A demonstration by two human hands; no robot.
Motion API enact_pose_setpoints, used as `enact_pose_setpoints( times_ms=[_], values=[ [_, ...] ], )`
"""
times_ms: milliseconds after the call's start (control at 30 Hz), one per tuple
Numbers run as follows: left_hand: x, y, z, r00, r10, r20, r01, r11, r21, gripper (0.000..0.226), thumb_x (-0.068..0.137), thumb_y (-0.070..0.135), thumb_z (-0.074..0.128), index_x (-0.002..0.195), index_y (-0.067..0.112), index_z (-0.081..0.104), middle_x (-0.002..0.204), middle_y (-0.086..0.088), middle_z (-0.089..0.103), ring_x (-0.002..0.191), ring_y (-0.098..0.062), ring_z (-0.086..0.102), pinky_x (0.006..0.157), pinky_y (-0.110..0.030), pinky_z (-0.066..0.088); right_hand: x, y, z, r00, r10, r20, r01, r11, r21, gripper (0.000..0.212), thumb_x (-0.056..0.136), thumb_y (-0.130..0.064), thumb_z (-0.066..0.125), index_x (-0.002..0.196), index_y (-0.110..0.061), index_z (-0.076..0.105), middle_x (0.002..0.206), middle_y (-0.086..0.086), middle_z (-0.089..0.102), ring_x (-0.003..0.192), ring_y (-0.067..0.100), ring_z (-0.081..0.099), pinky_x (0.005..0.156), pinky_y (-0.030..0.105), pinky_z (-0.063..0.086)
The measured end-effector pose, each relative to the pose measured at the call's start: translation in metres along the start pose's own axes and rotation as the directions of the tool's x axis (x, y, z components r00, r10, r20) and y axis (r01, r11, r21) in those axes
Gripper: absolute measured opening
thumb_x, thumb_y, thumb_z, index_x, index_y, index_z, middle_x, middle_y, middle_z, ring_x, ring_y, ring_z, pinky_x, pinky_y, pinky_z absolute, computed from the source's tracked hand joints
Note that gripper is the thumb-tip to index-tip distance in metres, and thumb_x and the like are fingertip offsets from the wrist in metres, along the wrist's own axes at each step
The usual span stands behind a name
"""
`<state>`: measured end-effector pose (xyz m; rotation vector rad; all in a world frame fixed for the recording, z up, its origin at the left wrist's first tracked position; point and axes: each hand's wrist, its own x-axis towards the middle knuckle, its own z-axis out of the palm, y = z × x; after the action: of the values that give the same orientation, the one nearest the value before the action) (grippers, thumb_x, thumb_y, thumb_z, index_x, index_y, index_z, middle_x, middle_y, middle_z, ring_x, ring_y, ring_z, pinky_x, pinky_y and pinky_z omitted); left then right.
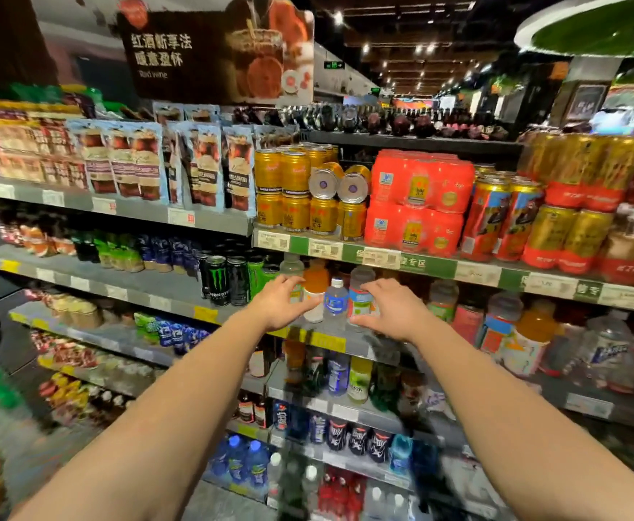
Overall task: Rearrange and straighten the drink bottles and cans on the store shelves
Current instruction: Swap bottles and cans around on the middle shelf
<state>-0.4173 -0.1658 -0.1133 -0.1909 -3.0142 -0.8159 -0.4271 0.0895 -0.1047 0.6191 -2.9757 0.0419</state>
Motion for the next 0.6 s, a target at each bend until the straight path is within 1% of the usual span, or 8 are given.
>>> enact_pose_setpoints(
  times_ms=[133,233,300,467,533,600],
  values=[
    [0.004,-0.045,-0.006,1.000,0.026,0.010,-0.026,1.000,-0.011,0.072,0.093,0.063,0.054,0.152,0.025,0.037,0.156,-0.011,0.035,0.145,-0.028,0.032,0.115,-0.042,0.031,0.026,-0.039,0.025,0.998,0.043,-0.043,-0.037,0.993,0.113,0.082,0.087,-0.070,0.054,0.148,-0.018,0.039,0.147,0.007,0.045,0.135,0.027,0.040,0.108,0.040,0.038],
    [0.008,-0.077,-0.002,1.000,0.002,0.017,-0.001,0.999,-0.047,0.074,0.092,0.066,0.054,0.151,0.025,0.037,0.156,-0.008,0.034,0.144,-0.027,0.034,0.115,-0.042,0.033,0.039,-0.060,0.048,0.993,0.088,-0.082,-0.066,0.968,0.242,0.080,0.086,-0.069,0.057,0.146,-0.018,0.041,0.145,0.007,0.048,0.134,0.026,0.041,0.108,0.040,0.038],
    [0.011,-0.093,0.004,1.000,-0.006,0.020,0.008,0.996,-0.087,0.073,0.091,0.066,0.055,0.150,0.025,0.039,0.154,-0.008,0.037,0.143,-0.027,0.037,0.114,-0.041,0.034,0.044,-0.070,0.062,0.988,0.127,-0.090,-0.096,0.952,0.292,0.082,0.085,-0.071,0.056,0.146,-0.018,0.041,0.145,0.006,0.048,0.134,0.025,0.042,0.108,0.040,0.038],
    [0.020,-0.108,0.026,1.000,0.007,-0.005,-0.008,0.977,-0.215,0.067,0.093,0.062,0.056,0.148,0.026,0.040,0.149,-0.002,0.040,0.134,-0.022,0.045,0.096,-0.031,0.038,0.054,-0.075,0.092,0.971,0.225,-0.082,-0.185,0.922,0.340,0.091,0.083,-0.075,0.054,0.149,-0.015,0.037,0.151,0.006,0.042,0.140,0.025,0.037,0.113,0.041,0.035],
    [0.026,-0.109,0.036,1.000,0.007,-0.012,-0.010,0.968,-0.251,0.064,0.094,0.059,0.056,0.147,0.027,0.040,0.148,0.000,0.040,0.132,-0.020,0.046,0.093,-0.029,0.037,0.060,-0.070,0.102,0.957,0.272,-0.105,-0.216,0.903,0.371,0.089,0.083,-0.074,0.056,0.146,-0.015,0.040,0.147,0.006,0.046,0.137,0.025,0.041,0.111,0.041,0.039],
    [0.034,-0.109,0.044,1.000,0.001,-0.024,-0.008,0.959,-0.282,0.062,0.094,0.055,0.059,0.146,0.026,0.041,0.148,0.001,0.041,0.134,-0.019,0.045,0.094,-0.027,0.036,0.066,-0.064,0.111,0.939,0.317,-0.133,-0.237,0.877,0.417,0.083,0.082,-0.072,0.060,0.142,-0.015,0.044,0.138,0.005,0.052,0.129,0.024,0.047,0.104,0.041,0.044]
  ],
)
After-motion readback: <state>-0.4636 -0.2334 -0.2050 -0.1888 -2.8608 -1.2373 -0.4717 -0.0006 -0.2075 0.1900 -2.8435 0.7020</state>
